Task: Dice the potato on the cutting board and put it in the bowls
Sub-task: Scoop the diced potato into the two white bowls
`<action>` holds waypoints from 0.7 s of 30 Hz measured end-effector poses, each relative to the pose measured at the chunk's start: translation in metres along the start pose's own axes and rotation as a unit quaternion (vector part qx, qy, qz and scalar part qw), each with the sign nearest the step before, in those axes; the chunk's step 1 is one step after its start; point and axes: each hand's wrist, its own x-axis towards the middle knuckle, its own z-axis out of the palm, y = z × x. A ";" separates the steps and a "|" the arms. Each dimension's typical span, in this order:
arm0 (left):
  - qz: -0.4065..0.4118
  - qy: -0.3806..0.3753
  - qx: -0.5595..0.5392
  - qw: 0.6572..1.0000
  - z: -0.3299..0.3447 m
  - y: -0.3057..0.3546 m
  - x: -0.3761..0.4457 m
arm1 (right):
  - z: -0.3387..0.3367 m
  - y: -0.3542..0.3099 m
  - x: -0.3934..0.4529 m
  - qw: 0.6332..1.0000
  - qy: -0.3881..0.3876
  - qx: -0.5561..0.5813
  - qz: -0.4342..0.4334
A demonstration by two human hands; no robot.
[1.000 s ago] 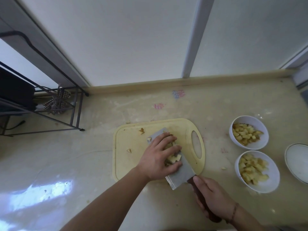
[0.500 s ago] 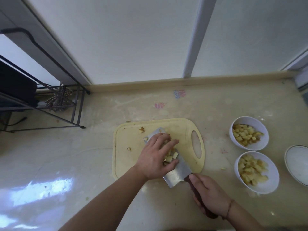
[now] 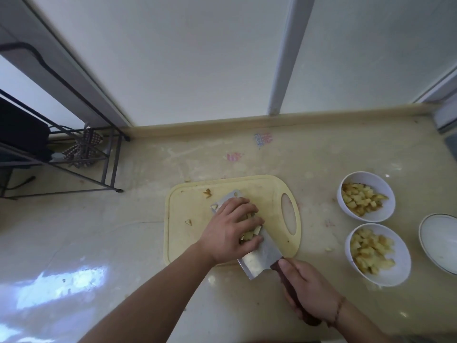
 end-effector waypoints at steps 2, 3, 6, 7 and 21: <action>0.007 0.007 -0.008 1.000 0.001 0.000 0.001 | 0.000 0.001 -0.001 1.000 -0.001 0.008 -0.002; 0.010 0.008 -0.012 1.000 0.002 0.000 0.002 | 0.000 0.001 -0.002 1.000 -0.001 0.017 -0.002; 0.012 -0.001 -0.026 1.000 0.005 -0.001 0.003 | 0.001 0.000 -0.004 0.999 0.009 0.041 0.001; 0.012 -0.005 -0.030 0.999 0.005 0.000 0.005 | 0.001 0.000 -0.005 0.999 0.010 0.047 0.000; 0.178 -0.065 -0.135 0.973 0.032 0.105 0.139 | -0.066 0.042 -0.096 0.951 0.172 0.257 0.014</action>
